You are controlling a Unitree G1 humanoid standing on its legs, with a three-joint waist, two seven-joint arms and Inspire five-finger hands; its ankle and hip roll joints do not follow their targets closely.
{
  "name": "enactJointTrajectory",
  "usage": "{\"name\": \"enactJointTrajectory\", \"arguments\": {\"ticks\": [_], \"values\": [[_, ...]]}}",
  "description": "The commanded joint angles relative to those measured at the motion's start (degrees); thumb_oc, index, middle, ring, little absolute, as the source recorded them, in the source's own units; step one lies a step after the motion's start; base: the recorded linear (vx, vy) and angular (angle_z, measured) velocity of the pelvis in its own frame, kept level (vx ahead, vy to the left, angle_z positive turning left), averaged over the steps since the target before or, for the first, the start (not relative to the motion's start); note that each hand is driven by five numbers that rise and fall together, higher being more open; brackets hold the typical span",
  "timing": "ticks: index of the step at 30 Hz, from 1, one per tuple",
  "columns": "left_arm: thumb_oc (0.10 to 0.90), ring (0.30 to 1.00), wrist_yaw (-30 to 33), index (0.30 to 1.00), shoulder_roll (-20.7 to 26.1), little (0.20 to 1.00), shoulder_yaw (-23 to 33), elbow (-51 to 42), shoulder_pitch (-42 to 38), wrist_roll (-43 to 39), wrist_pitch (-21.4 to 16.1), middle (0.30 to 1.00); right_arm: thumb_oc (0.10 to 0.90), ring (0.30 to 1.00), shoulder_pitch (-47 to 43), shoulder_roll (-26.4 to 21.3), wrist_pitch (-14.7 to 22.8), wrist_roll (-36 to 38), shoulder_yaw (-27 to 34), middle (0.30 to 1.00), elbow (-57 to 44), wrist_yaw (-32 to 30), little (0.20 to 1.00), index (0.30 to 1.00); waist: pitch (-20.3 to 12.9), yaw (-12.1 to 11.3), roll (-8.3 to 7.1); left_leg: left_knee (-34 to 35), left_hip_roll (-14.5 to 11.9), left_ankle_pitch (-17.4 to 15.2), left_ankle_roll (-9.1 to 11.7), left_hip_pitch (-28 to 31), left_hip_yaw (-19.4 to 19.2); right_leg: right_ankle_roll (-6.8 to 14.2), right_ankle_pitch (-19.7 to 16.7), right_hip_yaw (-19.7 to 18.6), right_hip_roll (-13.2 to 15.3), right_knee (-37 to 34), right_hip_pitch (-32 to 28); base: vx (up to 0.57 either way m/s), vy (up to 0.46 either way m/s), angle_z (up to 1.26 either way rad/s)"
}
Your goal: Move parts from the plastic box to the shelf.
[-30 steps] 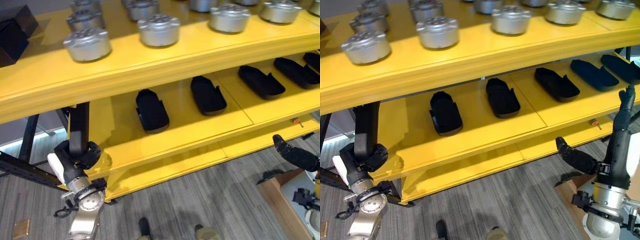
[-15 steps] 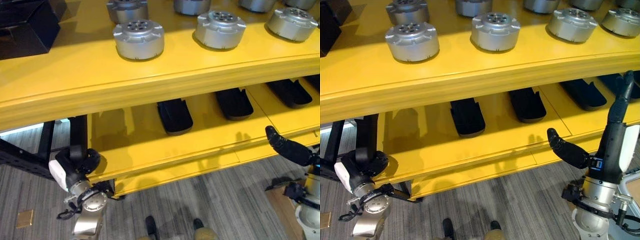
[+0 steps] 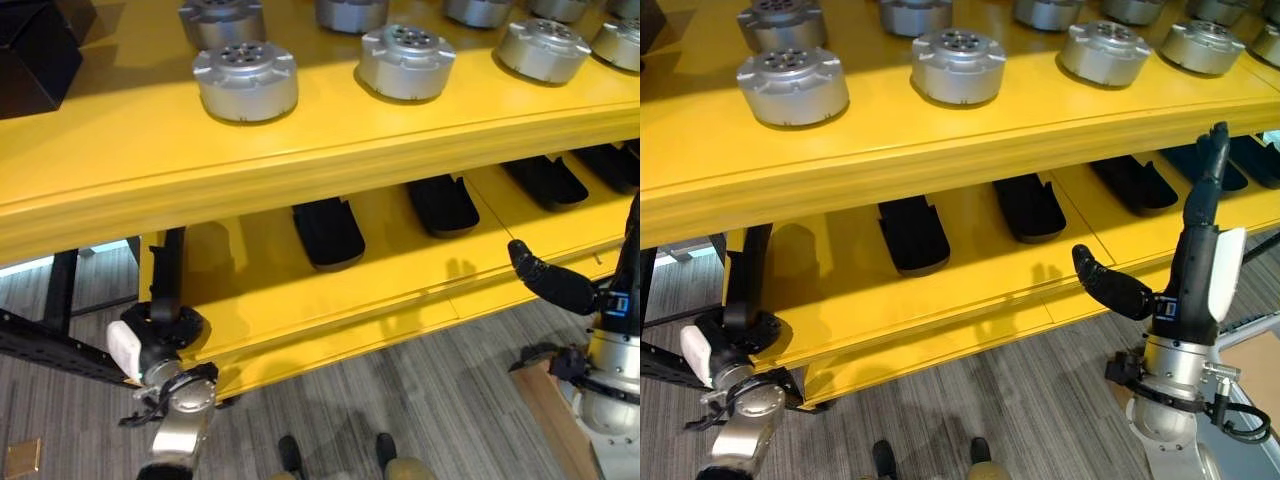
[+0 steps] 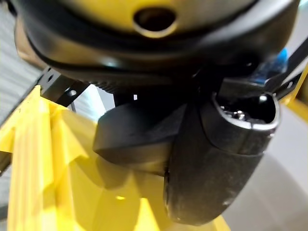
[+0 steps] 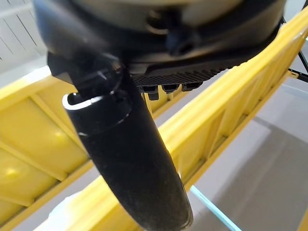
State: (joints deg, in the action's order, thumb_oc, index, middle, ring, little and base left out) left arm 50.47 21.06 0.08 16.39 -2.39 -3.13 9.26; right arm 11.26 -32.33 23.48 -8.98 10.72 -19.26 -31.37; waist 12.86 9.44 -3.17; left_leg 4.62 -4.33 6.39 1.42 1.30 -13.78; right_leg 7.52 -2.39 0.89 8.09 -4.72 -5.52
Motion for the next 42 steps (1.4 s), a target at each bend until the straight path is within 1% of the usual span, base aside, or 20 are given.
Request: {"name": "enactJointTrajectory", "arguments": {"ticks": [1,4,5,7,9,11,12,13,14,15,17,18,20,23,26,28,32,36,41,42], "values": [[0.400,0.300,4.1,0.300,3.8,0.300,1.4,6.8,-7.8,3.4,-3.5,0.300,0.900,1.000,-5.4,-4.1,3.5,0.5,2.1,1.000,-0.4,-1.3,1.000,1.000,-5.1,-0.2,0.15,-3.7,-2.2,-9.5,0.3,2.6,-0.7,1.3,3.7,3.7,1.8,4.7,2.1,-0.02,-0.013,-0.06],[0.400,0.300,4.4,0.300,3.6,0.300,0.7,10.7,-9.6,2.9,-2.9,0.300,0.900,1.000,-6.1,-4.7,3.3,2.0,2.2,1.000,0.4,-0.5,1.000,1.000,-5.0,0.4,0.53,-3.4,-2.5,-9.3,0.6,3.2,-1.1,1.2,3.6,3.5,1.7,4.4,1.9,-0.01,-0.003,-0.05],[0.400,0.300,4.8,0.300,2.3,0.300,0.3,13.3,-10.7,1.9,-3.0,0.300,0.900,1.000,-6.4,-4.6,3.7,2.2,2.2,1.000,0.7,0.0,1.000,1.000,-5.0,1.0,0.79,-3.0,-2.5,-9.3,0.6,3.9,-1.3,1.2,3.5,3.3,1.5,4.3,1.8,0.01,0.001,-0.05],[0.400,0.300,5.6,0.300,2.2,0.300,-0.2,14.8,-11.5,2.0,-1.9,0.300,0.900,1.000,-6.5,-4.6,4.0,2.5,2.2,1.000,0.8,0.6,1.000,1.000,-5.0,1.4,0.92,-2.9,-2.5,-9.3,0.6,4.3,-1.6,1.2,3.6,3.3,1.5,4.4,1.7,0.01,0.002,-0.07],[0.400,0.300,5.7,0.300,1.8,0.300,-0.1,17.0,-12.1,0.3,-1.8,0.300,0.900,1.000,-6.3,-4.4,3.7,3.2,2.2,1.000,0.8,1.3,1.000,1.000,-5.1,1.9,1.04,-2.7,-2.5,-9.3,0.5,4.5,-1.7,1.2,3.7,3.0,1.3,4.5,1.8,0.01,0.003,-0.06],[0.400,0.300,6.3,0.300,1.3,0.300,-0.3,19.7,-13.0,1.4,-1.9,0.300,0.900,1.000,-6.3,-4.0,4.2,3.0,1.8,1.000,1.2,2.0,1.000,1.000,-5.2,2.3,1.17,-2.6,-2.4,-9.3,0.4,4.7,-1.8,1.2,3.9,2.9,1.3,4.7,1.8,0.01,0.000,-0.15],[0.400,0.300,6.7,0.300,1.6,0.300,-0.7,21.3,-13.6,2.9,-1.4,0.300,0.900,1.000,-6.5,-4.1,4.3,2.9,1.4,1.000,1.4,2.1,1.000,1.000,-5.2,2.5,1.25,-2.7,-2.5,-9.3,0.4,4.7,-2.0,1.1,3.9,2.8,1.2,4.9,1.9,-0.01,0.002,-0.08],[0.400,0.300,7.0,0.300,2.3,0.300,-1.6,23.1,-14.8,4.7,0.0,0.300,0.900,1.000,-6.8,-4.2,4.6,3.3,1.1,1.000,1.9,2.0,1.000,1.000,-5.0,2.9,1.35,-2.9,-2.5,-9.4,0.4,4.6,-2.1,1.1,3.9,2.5,1.1,5.2,2.1,0.00,0.000,0.00],[0.400,0.300,7.0,0.300,2.3,0.300,-1.6,23.1,-14.8,4.7,0.0,0.300,0.900,1.000,-6.8,-4.2,4.6,3.3,1.1,1.000,1.9,2.0,1.000,1.000,-5.0,2.9,1.34,-2.9,-2.5,-9.4,0.4,4.6,-2.1,1.1,4.0,2.5,1.1,5.2,2.2,-0.04,0.004,0.00],[0.400,0.300,6.9,0.300,2.2,0.300,-2.3,25.0,-15.8,5.2,1.0,0.300,0.900,1.000,-7.2,-4.4,4.5,3.8,0.7,1.000,2.2,2.0,1.000,1.000,-4.7,3.2,1.40,-3.1,-2.5,-9.4,0.3,4.5,-2.4,1.1,4.0,2.3,1.0,5.5,2.4,-0.03,0.002,-0.02],[0.400,0.300,6.9,0.300,2.2,0.300,-2.3,25.1,-15.9,5.2,0.9,0.300,0.900,1.000,-7.2,-4.4,4.5,3.8,0.7,1.000,2.3,2.0,1.000,1.000,-4.7,3.2,1.41,-3.2,-2.5,-9.5,0.3,4.4,-2.4,1.1,4.0,2.3,1.0,5.6,2.5,-0.02,0.001,-0.01],[0.400,0.300,6.7,0.300,1.9,0.300,-2.8,26.3,-16.2,5.9,2.4,0.300,0.900,1.000,-7.6,-4.4,4.3,3.8,0.4,1.000,2.5,2.6,1.000,1.000,-4.6,3.4,1.38,-3.3,-2.5,-9.5,0.2,4.5,-2.6,1.1,4.1,2.2,1.0,5.6,2.5,0.00,0.000,0.00],[0.400,0.300,6.7,0.300,1.9,0.300,-2.8,26.3,-16.3,5.9,2.4,0.300,0.900,1.000,-7.6,-4.4,4.3,3.8,0.4,1.000,2.6,2.6,1.000,1.000,-4.6,3.4,1.38,-3.3,-2.5,-9.5,0.2,4.5,-2.6,1.1,4.1,2.2,1.0,5.6,2.5,0.00,0.000,0.00],[0.400,0.300,6.0,0.300,1.8,0.300,-3.6,32.1,-18.2,4.7,3.4,0.300,0.900,1.000,-8.4,-4.7,3.8,3.4,-1.5,1.000,2.6,3.5,1.000,1.000,-4.9,4.3,1.17,-3.3,-2.4,-9.8,0.1,5.3,-3.4,1.3,3.8,1.6,0.9,5.2,2.2,0.00,0.000,0.00],[0.400,0.300,6.0,0.300,1.7,0.300,-3.6,32.4,-18.4,4.6,3.4,0.300,0.900,1.000,-8.4,-4.6,3.8,3.4,-1.5,1.000,2.6,3.6,1.000,1.000,-4.9,4.4,1.14,-3.3,-2.4,-9.9,0.1,5.4,-3.5,1.3,3.7,1.5,0.9,5.1,2.1,0.00,0.000,-0.01],[0.400,0.300,5.8,0.300,2.2,0.300,-3.7,34.9,-19.5,4.4,4.5,0.300,0.900,1.000,-8.6,-4.6,3.8,4.2,-2.1,1.000,2.8,4.5,1.000,1.000,-5.0,5.0,1.03,-3.4,-2.4,-10.1,-0.1,5.8,-3.8,1.4,3.9,1.1,0.8,5.3,2.2,0.00,0.000,0.00],[0.400,0.300,5.5,0.300,2.9,0.300,-4.6,36.3,-21.0,5.6,6.2,0.300,0.900,1.000,-8.8,-4.8,3.7,3.8,-2.8,1.000,2.8,4.8,1.000,1.000,-4.7,5.4,0.95,-3.7,-2.5,-10.2,-0.1,5.9,-4.0,1.4,4.2,0.9,0.7,6.1,2.3,0.00,0.000,0.00],[0.400,0.300,4.9,0.300,3.9,0.300,-5.7,38.0,-22.8,7.2,7.1,0.300,0.900,1.000,-9.1,-5.2,3.3,3.9,-3.4,1.000,3.3,5.5,1.000,1.000,-4.3,6.0,0.75,-3.9,-2.5,-10.5,-0.2,6.1,-4.2,1.5,4.5,0.6,0.6,6.5,2.4,0.01,0.003,-0.01],[0.400,0.300,3.5,0.300,5.6,0.300,-6.5,39.6,-25.0,7.0,6.6,0.300,0.900,1.000,-9.5,-6.1,2.9,3.9,-4.0,1.000,3.4,5.9,1.000,1.000,-3.9,6.6,0.73,-4.1,-2.5,-10.6,-0.2,5.9,-4.6,1.5,4.5,0.0,0.3,6.8,2.9,0.01,0.003,-0.07],[0.400,0.300,2.9,0.300,6.2,0.300,-6.8,40.2,-26.2,7.2,6.3,0.300,0.900,1.000,-9.6,-6.4,2.9,4.2,-4.1,1.000,3.6,6.4,1.000,1.000,-3.7,7.0,0.69,-4.2,-2.6,-10.7,-0.2,5.8,-5.0,1.5,4.5,-0.4,0.2,6.8,3.2,0.00,0.000,0.00]]}}
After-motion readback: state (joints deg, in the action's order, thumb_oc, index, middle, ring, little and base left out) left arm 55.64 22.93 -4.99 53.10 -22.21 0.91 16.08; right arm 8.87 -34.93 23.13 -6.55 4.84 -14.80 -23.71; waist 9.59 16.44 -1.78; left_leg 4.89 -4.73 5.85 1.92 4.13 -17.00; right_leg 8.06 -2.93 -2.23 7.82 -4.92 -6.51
